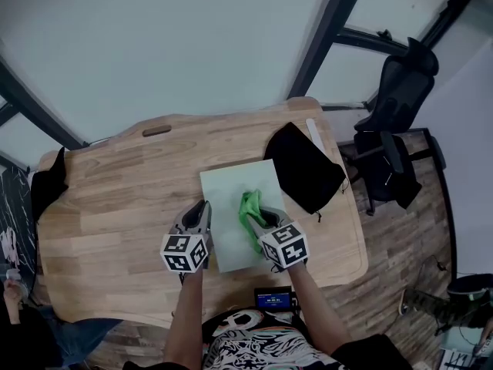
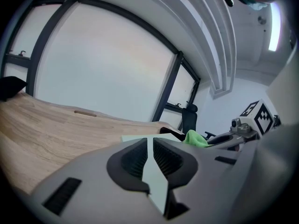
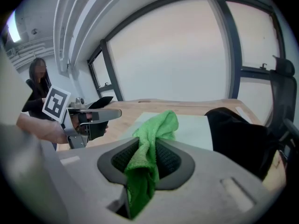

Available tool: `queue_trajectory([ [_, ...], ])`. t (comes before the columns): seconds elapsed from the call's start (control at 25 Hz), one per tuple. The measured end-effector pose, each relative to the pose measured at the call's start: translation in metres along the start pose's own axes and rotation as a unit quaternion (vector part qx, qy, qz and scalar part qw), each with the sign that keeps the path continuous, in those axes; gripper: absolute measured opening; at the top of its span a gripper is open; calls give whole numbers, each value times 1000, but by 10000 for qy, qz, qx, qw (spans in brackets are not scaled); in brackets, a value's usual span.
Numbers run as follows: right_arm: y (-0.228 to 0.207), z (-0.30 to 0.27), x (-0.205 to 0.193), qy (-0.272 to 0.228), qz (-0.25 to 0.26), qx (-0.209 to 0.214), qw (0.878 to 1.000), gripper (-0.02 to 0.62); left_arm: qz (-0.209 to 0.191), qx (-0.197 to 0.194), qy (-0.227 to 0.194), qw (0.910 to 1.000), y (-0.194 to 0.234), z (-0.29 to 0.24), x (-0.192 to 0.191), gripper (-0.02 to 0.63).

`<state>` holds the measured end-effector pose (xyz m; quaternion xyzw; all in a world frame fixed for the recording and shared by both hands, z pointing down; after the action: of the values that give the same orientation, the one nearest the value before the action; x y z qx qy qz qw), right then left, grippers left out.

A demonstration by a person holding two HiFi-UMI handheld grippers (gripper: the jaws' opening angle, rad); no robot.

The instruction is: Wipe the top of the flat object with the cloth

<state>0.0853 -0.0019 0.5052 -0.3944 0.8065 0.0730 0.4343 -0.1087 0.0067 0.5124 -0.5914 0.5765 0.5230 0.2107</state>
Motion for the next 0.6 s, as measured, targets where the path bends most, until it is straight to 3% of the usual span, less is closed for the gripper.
queue_trajectory([
  [0.6,32,73,26,-1463,378,-1065,9828,89,-879,42,-708,9936,-55,62,39,17],
])
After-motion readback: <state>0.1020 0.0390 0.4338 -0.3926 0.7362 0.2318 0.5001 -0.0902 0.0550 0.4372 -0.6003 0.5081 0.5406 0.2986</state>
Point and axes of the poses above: the fingertips, and each gripper's own axes: z backward along the fingers, y to its left, x out of its top, the point moved 7 cm from there along z, backward along the fingers
